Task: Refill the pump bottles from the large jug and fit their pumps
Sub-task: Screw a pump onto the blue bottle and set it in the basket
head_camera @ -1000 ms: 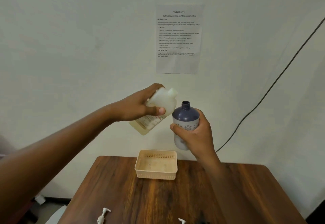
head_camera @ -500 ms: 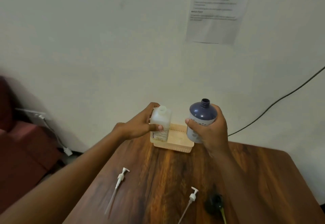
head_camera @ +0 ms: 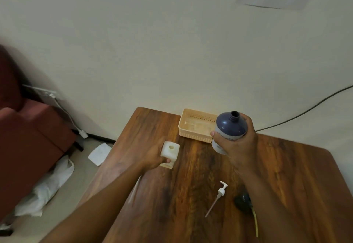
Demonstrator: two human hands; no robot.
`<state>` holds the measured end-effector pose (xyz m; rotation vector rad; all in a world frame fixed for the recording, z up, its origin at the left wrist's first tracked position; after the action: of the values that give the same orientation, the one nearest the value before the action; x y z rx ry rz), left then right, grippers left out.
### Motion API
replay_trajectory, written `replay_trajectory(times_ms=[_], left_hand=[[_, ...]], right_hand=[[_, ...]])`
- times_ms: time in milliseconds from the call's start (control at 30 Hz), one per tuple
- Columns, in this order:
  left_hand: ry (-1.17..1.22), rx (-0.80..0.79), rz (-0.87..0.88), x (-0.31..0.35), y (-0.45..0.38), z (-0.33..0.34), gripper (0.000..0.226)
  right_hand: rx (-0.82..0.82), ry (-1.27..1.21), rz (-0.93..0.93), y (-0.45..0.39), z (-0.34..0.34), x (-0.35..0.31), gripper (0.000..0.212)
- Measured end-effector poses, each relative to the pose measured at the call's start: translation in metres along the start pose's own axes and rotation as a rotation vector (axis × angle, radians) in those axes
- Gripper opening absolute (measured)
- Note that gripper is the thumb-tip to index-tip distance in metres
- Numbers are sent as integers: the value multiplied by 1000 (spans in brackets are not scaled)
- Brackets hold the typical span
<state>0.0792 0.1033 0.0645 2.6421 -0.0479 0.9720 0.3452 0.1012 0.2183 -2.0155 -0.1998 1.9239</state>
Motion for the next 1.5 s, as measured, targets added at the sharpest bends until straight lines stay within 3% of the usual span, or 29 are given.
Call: replay_trajectory(times_ms=[167, 367, 700, 833, 1067, 1333, 1433, 1500], left_hand=[[64, -25, -47, -43, -8, 30, 57], [84, -32, -113, -79, -13, 49, 72], [137, -125, -61, -82, -27, 55, 66], [161, -129, -55, -56, -38, 38, 105], [28, -61, 144, 39, -80, 28, 107], [-205, -163, 246, 118, -113, 118, 107], [-319, -204, 269, 137, -120, 154, 109], [-416, -254, 279, 144, -122, 177, 108]], right_hand=[[-6, 31, 7, 2, 11, 14, 84], [5, 46, 21, 3, 19, 28, 85], [53, 5, 48, 5, 4, 35, 85], [87, 31, 49, 0, -24, 35, 80], [178, 51, 119, -3, -97, 44, 67], [250, 59, 184, 12, -165, 51, 59], [254, 11, 218, 18, -183, 57, 65], [204, 73, 197, 19, -186, 49, 97]])
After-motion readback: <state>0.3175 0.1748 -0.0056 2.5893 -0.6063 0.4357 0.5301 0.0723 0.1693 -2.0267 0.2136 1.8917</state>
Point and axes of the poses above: each hand's wrist, its own y-axis away from the middle knuckle, its own z-axis out of the palm, x = y × z, the point moved 7 cm from there along -y, towards the middle knuckle, and after that the axes turned 15 degrees about -y, right-handed, at the moved point
